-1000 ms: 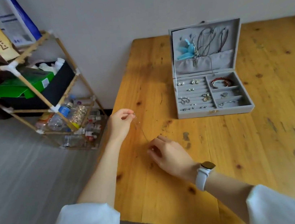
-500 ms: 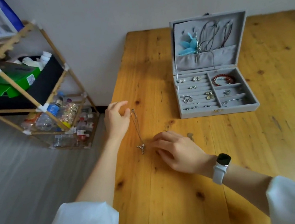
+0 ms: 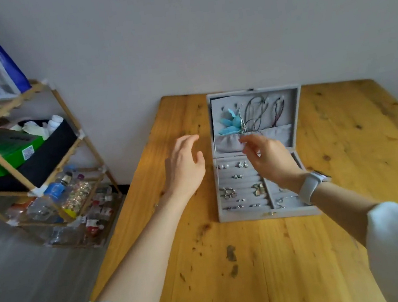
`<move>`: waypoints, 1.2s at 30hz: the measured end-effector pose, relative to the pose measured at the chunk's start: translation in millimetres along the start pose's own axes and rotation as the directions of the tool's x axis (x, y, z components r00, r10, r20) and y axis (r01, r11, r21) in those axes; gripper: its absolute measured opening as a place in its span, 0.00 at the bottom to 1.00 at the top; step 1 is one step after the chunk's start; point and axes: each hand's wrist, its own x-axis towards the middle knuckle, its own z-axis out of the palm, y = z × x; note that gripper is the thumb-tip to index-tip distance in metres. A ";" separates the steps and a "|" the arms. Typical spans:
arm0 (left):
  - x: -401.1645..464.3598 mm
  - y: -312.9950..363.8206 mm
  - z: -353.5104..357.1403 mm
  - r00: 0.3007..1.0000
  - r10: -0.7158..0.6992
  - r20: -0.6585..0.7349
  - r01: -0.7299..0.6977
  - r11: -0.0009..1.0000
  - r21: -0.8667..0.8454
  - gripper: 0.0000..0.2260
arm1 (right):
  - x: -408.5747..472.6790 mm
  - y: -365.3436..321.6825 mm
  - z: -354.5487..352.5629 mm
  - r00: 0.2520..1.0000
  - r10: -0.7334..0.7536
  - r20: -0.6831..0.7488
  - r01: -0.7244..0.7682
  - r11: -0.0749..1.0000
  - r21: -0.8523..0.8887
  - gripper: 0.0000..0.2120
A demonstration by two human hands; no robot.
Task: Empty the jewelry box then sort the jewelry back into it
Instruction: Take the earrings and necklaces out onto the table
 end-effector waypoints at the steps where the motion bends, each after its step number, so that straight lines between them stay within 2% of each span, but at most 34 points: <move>1: 9.2 7.8 4.7 1.000 0.016 0.018 -0.016 1.000 -0.012 0.19 | 11.5 4.8 -4.8 0.999 0.027 -0.022 -0.027 1.000 -0.007 0.13; 4: 40.4 24.2 18.7 0.999 0.041 0.033 -0.040 0.999 -0.022 0.27 | 40.7 14.3 -10.9 0.990 0.070 -0.119 -0.071 0.997 -0.008 0.12; 7: 70.5 31.0 28.0 0.998 0.055 0.004 -0.055 0.998 -0.010 0.30 | 61.3 16.6 -9.0 0.971 0.120 -0.206 -0.124 0.992 -0.006 0.11; 12: 94.6 24.8 42.8 0.982 0.168 -0.090 -0.156 0.980 0.126 0.19 | 81.8 12.8 -3.2 0.956 0.192 -0.222 -0.210 0.976 -0.060 0.15; 16: 97.0 21.7 52.6 0.962 0.178 -0.206 -0.164 0.983 0.082 0.16 | 87.9 9.6 5.4 0.961 0.211 -0.181 -0.247 0.947 -0.207 0.15; 21: 96.2 20.8 55.4 0.944 0.197 -0.263 -0.193 0.980 0.041 0.15 | 88.4 8.6 11.8 0.948 0.222 -0.227 -0.271 0.939 -0.211 0.12; 27: 96.5 18.6 55.8 0.939 0.211 -0.273 -0.208 0.977 0.041 0.15 | 89.4 6.7 9.8 0.898 0.181 -0.401 -0.246 0.962 -0.117 0.11; 31: 97.4 18.1 54.0 0.958 0.183 -0.222 -0.177 0.983 0.048 0.16 | 83.5 2.2 7.4 0.863 0.087 -0.497 -0.094 0.995 0.009 0.08; 33: 99.7 17.4 51.4 0.971 0.165 -0.172 -0.162 0.986 0.028 0.17 | 73.8 0.1 4.1 0.877 0.075 -0.474 -0.023 0.993 0.114 0.06; 36: 97.8 17.3 43.2 0.991 0.113 -0.072 -0.116 0.992 -0.047 0.21 | 54.2 -3.0 -5.5 0.934 0.044 -0.353 0.068 0.952 0.300 0.03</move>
